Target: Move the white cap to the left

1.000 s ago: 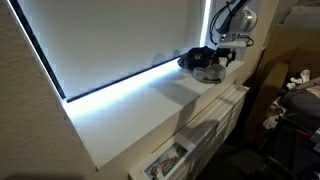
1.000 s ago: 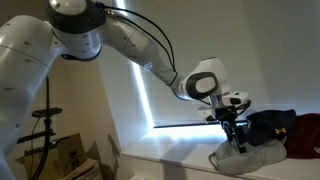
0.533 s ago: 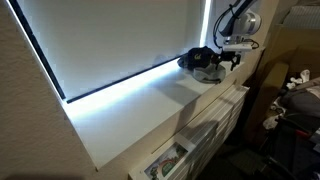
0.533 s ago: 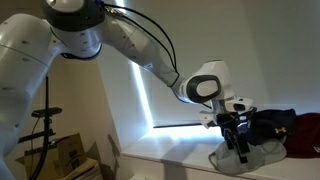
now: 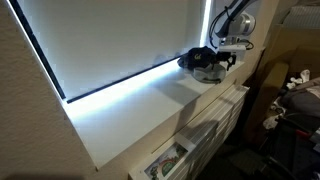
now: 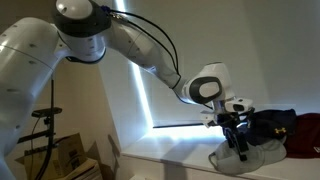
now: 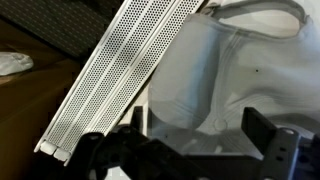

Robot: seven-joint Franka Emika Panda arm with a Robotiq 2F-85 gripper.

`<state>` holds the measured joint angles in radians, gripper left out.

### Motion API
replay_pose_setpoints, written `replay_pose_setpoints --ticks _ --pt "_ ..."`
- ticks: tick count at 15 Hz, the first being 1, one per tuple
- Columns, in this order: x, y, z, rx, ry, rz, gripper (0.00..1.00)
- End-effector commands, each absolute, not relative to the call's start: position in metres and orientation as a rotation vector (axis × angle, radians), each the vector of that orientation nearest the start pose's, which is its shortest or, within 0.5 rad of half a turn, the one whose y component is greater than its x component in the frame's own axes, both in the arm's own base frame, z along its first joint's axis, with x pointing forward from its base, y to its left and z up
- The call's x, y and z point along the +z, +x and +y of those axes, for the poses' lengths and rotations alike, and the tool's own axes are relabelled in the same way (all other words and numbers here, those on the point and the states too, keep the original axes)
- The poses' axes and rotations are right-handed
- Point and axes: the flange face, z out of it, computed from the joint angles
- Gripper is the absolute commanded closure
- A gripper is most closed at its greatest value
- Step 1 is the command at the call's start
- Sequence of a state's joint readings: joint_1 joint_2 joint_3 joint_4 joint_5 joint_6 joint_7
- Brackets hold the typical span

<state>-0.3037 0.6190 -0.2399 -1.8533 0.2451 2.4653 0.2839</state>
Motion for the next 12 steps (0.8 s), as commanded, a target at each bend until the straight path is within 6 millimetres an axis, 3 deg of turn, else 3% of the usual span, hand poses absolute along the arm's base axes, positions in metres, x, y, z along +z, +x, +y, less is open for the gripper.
replay_pose_setpoints --ticks 1,6,7,8,12 --pt "0.19 0.56 -0.326 -0.025 -2.763 1.469 0.0" --pt "0.177 0.565 -0.326 0.011 -2.772 1.458 0.0" --pt "0.179 0.565 -0.327 0.013 -2.768 1.463 0.25" --pt "0.18 0.565 -0.327 0.015 -2.762 1.469 0.27" --pt "0.177 0.565 -0.327 0.01 -2.758 1.475 0.55"
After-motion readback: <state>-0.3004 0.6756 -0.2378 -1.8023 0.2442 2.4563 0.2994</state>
